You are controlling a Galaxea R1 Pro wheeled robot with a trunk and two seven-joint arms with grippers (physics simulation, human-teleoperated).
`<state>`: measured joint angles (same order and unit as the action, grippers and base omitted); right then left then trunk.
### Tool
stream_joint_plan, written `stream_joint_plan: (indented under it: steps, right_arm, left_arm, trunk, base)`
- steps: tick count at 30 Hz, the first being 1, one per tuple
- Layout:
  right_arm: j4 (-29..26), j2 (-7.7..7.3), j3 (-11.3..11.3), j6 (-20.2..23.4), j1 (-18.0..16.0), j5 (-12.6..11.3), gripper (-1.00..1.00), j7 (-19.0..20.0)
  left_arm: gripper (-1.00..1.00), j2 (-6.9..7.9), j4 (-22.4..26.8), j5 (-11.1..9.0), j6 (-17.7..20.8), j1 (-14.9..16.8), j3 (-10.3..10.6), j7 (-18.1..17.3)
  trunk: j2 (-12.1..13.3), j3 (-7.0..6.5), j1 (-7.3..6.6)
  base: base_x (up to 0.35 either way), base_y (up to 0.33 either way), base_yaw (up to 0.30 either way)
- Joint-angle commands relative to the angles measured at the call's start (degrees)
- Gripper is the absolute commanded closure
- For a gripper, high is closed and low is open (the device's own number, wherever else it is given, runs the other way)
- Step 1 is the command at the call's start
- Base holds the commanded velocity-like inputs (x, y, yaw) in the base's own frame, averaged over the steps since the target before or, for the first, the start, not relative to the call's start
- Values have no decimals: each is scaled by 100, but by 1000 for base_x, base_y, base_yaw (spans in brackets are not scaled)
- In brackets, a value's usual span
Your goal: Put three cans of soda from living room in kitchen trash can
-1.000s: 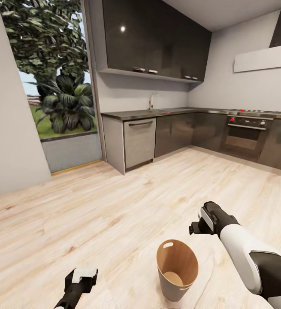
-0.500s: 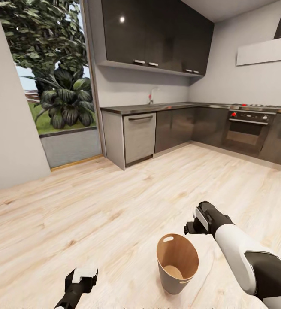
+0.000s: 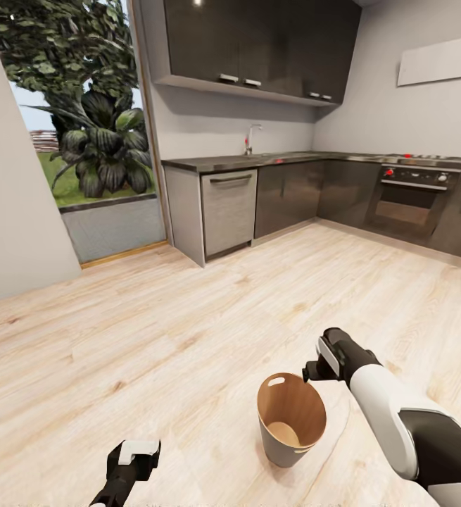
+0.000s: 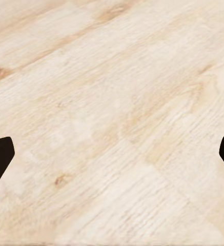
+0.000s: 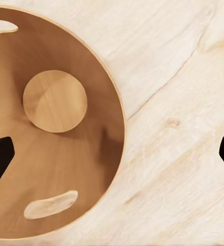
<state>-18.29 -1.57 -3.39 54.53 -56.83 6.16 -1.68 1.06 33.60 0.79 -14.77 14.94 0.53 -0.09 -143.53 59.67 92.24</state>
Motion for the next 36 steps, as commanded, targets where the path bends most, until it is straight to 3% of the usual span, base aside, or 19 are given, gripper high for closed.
stream_joint_plan:
  steps: [1, 24, 36]
  right_arm:
    - [0, -4, -1, 1, -3, -1, -100, -3]
    - [13, -3, -2, 6, -21, 16, -100, -25]
    - [31, -2, 5, 5, -21, 19, -100, -25]
  left_arm:
    - [-100, 0, 1, 0, 0, 0, 0, 0]
    - [-100, 0, 1, 0, 0, 0, 3, 0]
    - [-100, 0, 6, 0, 0, 0, 4, 0]
  trunk:
    - [-2, 23, 2]
    - [-33, 532, 62]
    - [-33, 532, 62]
  base:
    - [0, 0, 0]
    - [0, 0, 0]
    - [33, 0, 0]
